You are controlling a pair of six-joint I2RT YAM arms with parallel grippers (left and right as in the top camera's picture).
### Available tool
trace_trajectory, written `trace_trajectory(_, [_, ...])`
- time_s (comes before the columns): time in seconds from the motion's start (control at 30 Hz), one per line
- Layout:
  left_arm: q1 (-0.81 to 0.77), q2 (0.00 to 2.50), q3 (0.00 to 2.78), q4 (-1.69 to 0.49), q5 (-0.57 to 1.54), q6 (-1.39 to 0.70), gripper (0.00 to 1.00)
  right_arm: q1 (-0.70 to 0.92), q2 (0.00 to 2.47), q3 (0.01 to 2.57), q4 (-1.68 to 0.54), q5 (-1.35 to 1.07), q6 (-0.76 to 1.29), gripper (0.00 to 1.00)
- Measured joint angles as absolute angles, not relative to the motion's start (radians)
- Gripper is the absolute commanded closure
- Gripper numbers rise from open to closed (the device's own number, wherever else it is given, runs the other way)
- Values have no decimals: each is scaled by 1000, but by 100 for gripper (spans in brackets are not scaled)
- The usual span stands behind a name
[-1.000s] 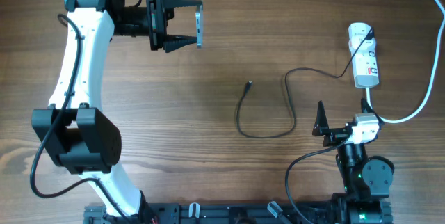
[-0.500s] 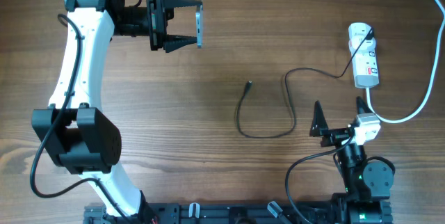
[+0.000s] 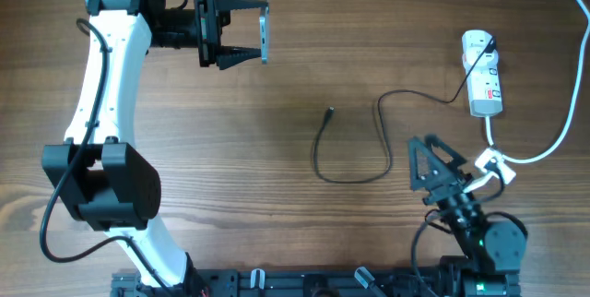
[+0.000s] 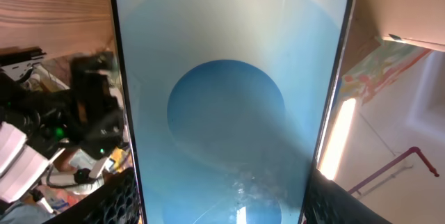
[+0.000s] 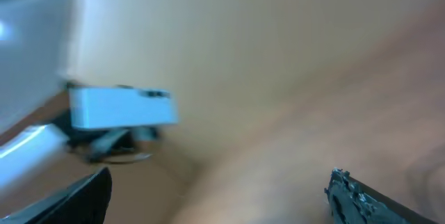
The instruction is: Plug charger to phone and switch on socket
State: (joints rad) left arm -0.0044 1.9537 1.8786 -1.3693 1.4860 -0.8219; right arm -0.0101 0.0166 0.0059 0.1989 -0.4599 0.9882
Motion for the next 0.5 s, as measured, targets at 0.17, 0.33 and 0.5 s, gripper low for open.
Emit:
trace_trajectory(0.17, [-4, 1954, 1879, -1369, 1486, -822, 39, -10, 17, 16, 384, -539, 1017, 0])
trace_trajectory(0.33, [-4, 1954, 1879, -1369, 1486, -822, 39, -10, 42, 83, 323, -561, 978, 0])
trace_trajectory(0.5, [-4, 1954, 1879, -1369, 1475, -822, 40, -10, 175, 266, 110, -587, 825, 0])
